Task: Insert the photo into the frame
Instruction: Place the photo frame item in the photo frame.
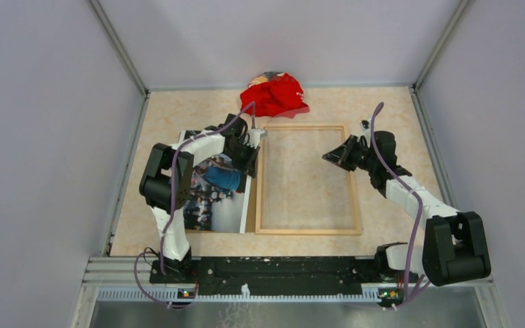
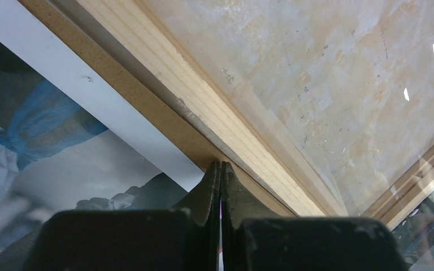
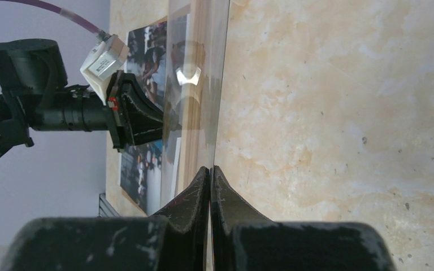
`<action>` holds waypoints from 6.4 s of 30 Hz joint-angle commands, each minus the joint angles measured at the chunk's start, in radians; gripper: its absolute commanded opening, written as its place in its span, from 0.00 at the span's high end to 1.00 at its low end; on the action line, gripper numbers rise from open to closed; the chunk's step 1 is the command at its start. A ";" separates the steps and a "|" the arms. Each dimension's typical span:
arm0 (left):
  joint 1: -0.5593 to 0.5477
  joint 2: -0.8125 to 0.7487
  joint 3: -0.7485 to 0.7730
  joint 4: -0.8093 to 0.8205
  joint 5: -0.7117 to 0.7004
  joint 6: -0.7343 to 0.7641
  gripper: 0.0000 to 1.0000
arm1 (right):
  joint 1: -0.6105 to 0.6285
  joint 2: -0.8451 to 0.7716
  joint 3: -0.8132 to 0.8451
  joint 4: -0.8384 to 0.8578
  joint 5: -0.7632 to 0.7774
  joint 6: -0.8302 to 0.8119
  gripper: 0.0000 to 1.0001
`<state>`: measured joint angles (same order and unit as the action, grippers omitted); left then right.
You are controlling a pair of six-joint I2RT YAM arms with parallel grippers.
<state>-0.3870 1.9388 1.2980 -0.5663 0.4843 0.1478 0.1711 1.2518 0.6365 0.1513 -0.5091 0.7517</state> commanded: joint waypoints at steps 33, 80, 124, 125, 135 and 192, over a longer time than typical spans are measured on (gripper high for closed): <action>-0.024 0.051 0.054 0.004 -0.001 0.001 1.00 | -0.008 0.000 -0.067 0.151 -0.024 0.036 1.00; -0.024 0.043 0.048 0.003 -0.011 0.012 1.00 | -0.006 0.151 0.144 -0.265 0.335 -0.244 0.17; -0.024 0.057 0.060 -0.001 -0.008 0.016 1.00 | -0.005 0.151 0.142 -0.301 0.417 -0.217 0.02; -0.024 0.057 0.060 -0.001 -0.008 0.015 1.00 | -0.005 0.153 0.138 -0.296 0.411 -0.215 0.02; -0.024 0.065 0.069 0.000 -0.007 0.012 1.00 | -0.005 0.197 0.116 -0.273 0.384 -0.199 0.03; -0.026 0.072 0.083 -0.009 -0.010 0.024 1.00 | -0.028 0.273 0.138 -0.230 0.323 -0.184 0.06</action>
<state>-0.4019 1.9820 1.3582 -0.6003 0.4805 0.1562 0.1455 1.5124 0.8104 -0.1112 -0.1188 0.5449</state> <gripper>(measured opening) 0.006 0.942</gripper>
